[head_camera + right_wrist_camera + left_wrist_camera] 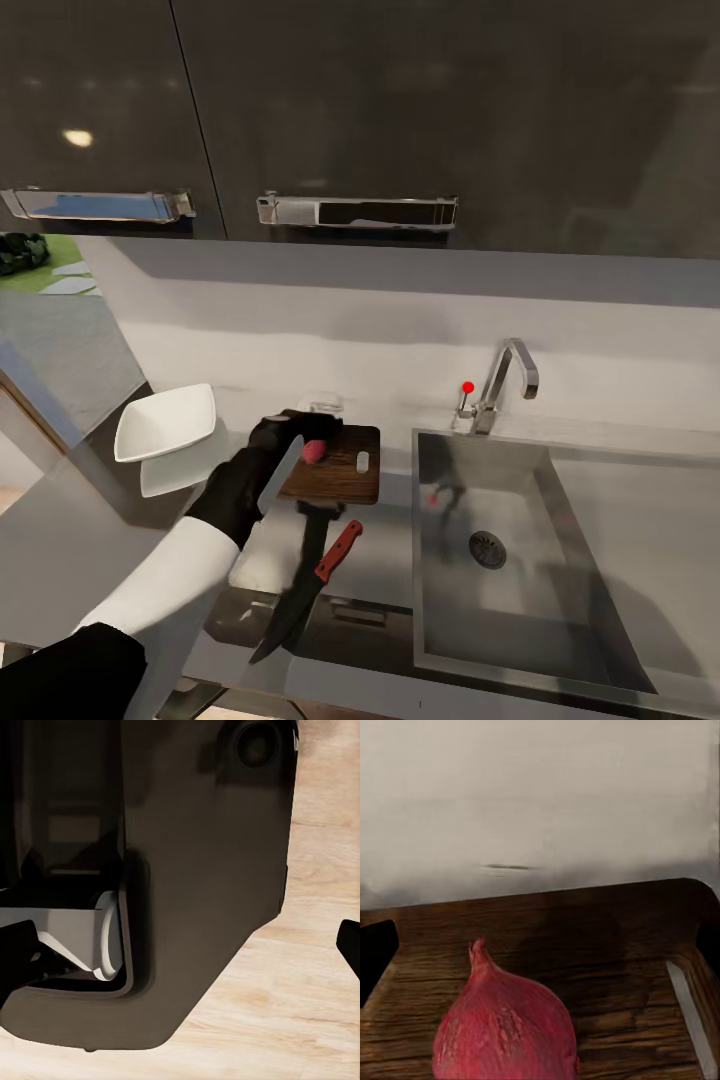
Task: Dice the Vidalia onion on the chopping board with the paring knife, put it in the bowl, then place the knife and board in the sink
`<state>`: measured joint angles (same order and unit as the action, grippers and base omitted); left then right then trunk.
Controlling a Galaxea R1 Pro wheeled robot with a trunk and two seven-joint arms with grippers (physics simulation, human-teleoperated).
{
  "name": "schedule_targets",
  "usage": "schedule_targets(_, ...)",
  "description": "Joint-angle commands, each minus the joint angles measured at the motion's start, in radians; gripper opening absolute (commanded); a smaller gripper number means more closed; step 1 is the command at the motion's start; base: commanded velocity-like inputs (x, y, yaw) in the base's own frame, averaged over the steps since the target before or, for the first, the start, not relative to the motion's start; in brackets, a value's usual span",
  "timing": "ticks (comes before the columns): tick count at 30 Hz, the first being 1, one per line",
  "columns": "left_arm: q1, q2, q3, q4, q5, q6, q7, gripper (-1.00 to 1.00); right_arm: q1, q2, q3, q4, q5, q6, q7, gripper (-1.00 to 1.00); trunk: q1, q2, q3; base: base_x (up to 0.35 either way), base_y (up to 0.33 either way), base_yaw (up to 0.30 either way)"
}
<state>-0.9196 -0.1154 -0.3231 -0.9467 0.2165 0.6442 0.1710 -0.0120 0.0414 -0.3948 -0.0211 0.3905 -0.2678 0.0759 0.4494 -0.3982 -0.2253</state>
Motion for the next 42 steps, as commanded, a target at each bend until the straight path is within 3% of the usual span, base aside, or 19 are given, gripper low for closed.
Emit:
schedule_targets(1, -0.001, 0.002, -0.002, -0.082, 0.010, 0.033, 0.010, 1.00, 0.000, 0.000, -0.010, 0.000, 0.005, -0.002, 0.004, 1.00, 0.001, -0.002, -0.002, 0.000, 0.000, 0.000)
schedule_targets(9, -0.001, 0.020, 0.002, -0.365, 0.008, 0.231, 0.011, 1.00, 0.000, 0.000, -0.012, 0.000, 0.005, -0.002, 0.004, 1.00, 0.001, -0.002, -0.002, 0.000, 0.000, 0.000)
schedule_targets(12, -0.001, 0.024, 0.002, -0.405, 0.009, 0.262, 0.012, 1.00, 0.000, 0.000, -0.012, 0.000, 0.005, -0.002, 0.004, 1.00, 0.001, -0.002, -0.002, 0.000, 0.000, 0.000)
schedule_targets(42, -0.001, 0.020, -0.002, -0.313, 0.018, 0.278, 0.012, 1.00, 0.000, -0.008, -0.015, -0.002, 0.007, -0.003, 0.003, 1.00, 0.001, -0.002, -0.002, -0.302, 0.000, 0.000)
